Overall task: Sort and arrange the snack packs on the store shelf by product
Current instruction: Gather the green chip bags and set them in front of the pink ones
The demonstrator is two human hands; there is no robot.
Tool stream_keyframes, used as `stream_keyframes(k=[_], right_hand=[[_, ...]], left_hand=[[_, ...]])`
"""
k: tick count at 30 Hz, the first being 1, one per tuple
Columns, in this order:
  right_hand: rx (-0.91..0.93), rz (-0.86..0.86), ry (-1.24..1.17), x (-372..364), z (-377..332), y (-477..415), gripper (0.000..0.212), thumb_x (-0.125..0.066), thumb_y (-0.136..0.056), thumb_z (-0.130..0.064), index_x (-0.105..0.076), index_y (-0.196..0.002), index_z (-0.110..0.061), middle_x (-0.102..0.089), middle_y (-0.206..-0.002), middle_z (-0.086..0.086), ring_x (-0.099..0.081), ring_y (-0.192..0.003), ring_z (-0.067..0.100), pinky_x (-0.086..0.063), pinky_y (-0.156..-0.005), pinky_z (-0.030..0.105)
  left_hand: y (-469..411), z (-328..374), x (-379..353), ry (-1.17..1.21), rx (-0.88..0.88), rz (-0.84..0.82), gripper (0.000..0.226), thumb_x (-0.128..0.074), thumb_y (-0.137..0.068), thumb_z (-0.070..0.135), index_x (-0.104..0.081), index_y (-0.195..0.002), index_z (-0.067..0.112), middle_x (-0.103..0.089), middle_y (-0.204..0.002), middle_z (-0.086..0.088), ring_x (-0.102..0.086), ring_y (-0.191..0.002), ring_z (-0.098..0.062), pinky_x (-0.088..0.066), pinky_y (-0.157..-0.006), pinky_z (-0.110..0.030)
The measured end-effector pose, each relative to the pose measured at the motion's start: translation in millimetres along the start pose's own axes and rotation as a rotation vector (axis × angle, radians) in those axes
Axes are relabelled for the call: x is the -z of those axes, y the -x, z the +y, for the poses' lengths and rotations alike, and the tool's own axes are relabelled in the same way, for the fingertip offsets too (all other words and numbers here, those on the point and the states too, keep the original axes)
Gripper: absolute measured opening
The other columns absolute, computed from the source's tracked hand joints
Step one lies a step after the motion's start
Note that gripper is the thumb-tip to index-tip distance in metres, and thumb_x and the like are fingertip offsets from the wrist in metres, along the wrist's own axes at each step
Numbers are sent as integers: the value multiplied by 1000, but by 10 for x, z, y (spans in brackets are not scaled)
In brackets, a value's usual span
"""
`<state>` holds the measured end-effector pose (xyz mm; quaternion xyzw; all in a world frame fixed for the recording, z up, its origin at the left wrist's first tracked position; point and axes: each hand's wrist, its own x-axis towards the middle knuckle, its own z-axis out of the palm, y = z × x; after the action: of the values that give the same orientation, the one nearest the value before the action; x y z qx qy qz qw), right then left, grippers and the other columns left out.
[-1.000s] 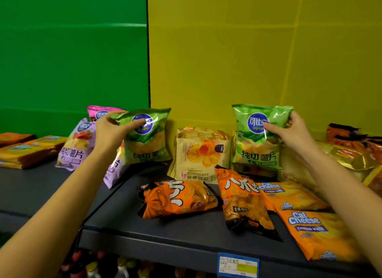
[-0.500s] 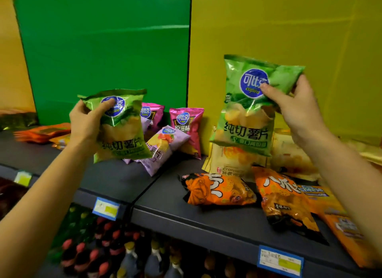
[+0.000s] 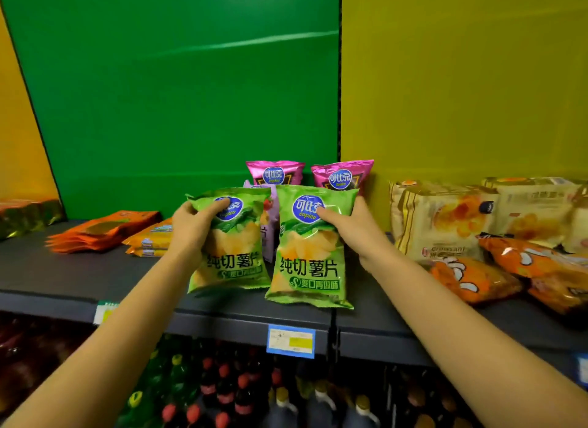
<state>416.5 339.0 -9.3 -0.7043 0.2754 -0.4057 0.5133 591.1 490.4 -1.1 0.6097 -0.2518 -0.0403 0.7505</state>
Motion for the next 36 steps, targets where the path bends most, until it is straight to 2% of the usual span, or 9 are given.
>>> stream_keyframes(k=[3, 7, 10, 13, 17, 22, 29, 32, 36], right_hand=[[2, 142, -22, -227, 131, 78, 69, -68, -78, -35, -37, -134, -10, -57, -128, 8, -56, -114, 25, -46, -98, 40], [19, 202, -26, -379, 208, 194, 75, -63, -83, -37, -24, -140, -7, -55, -129, 6, -53, -119, 25, -43, -100, 35], [4, 70, -23, -411, 227, 279, 98, -81, -67, -28, -15, -139, -15, -50, -125, -6, -51, -113, 12, -41, -100, 30], [-62, 6, 18, -426, 271, 310, 104, -84, -63, -21, -14, -140, -15, -47, -124, -7, -48, -106, 10, -39, -92, 25], [-89, 102, 13, -363, 351, 217, 83, -85, -61, -19, -38, -128, -12, -58, -123, 2, -56, -105, 16, -44, -90, 30], [-119, 60, -140, -288, 432, 131, 84, -78, -69, -14, -28, -136, -22, -56, -103, -10, -58, -95, 12, -47, -81, 29], [-154, 3, -140, -350, 493, -5, 62, -67, -79, -16, -28, -124, -30, -58, -101, -10, -59, -93, 10, -47, -71, 23], [-134, 24, -97, -352, 500, -81, 67, -71, -74, -21, -32, -128, -28, -61, -112, -1, -61, -103, 20, -52, -84, 34], [-80, 53, -34, -387, 502, -164, 82, -71, -63, -34, -31, -135, -30, -56, -126, 3, -57, -115, 23, -46, -100, 46]], left_hand=[[-161, -174, -63, -73, -44, 0, 31, -71, -78, 30, -49, -93, 13, -59, -91, -3, -56, -83, -18, -45, -72, -28], [-200, -427, -57, -104, -79, -131, 69, -67, -78, 46, -37, -128, 9, -54, -122, -3, -53, -112, -19, -41, -102, -38], [-223, -575, 48, -64, -37, -295, 91, -74, -73, 41, -17, -141, 20, -46, -125, 3, -50, -111, -16, -40, -100, -35], [-316, -705, 179, -136, -4, -390, 118, -86, -44, 49, -19, -139, 28, -52, -123, 0, -55, -110, -18, -44, -100, -40], [-449, -727, 223, -121, 27, -369, 88, -87, -57, 29, -33, -126, 21, -59, -103, 5, -61, -105, -23, -49, -95, -44], [-546, -738, 202, -29, 75, -501, 63, -86, -48, 33, -52, -101, 32, -69, -106, -4, -68, -97, -25, -55, -82, -40], [-631, -741, 176, 85, 157, -714, 93, -91, -28, 46, -54, -111, 30, -75, -100, -5, -72, -90, -24, -56, -75, -36], [-634, -741, 137, 56, 113, -759, 84, -90, -32, 45, -58, -108, 28, -76, -97, -3, -72, -88, -23, -58, -71, -32], [-664, -826, -16, 43, 103, -634, 69, -81, -43, 38, -58, -105, 21, -75, -98, -8, -71, -89, -25, -57, -77, -36]])
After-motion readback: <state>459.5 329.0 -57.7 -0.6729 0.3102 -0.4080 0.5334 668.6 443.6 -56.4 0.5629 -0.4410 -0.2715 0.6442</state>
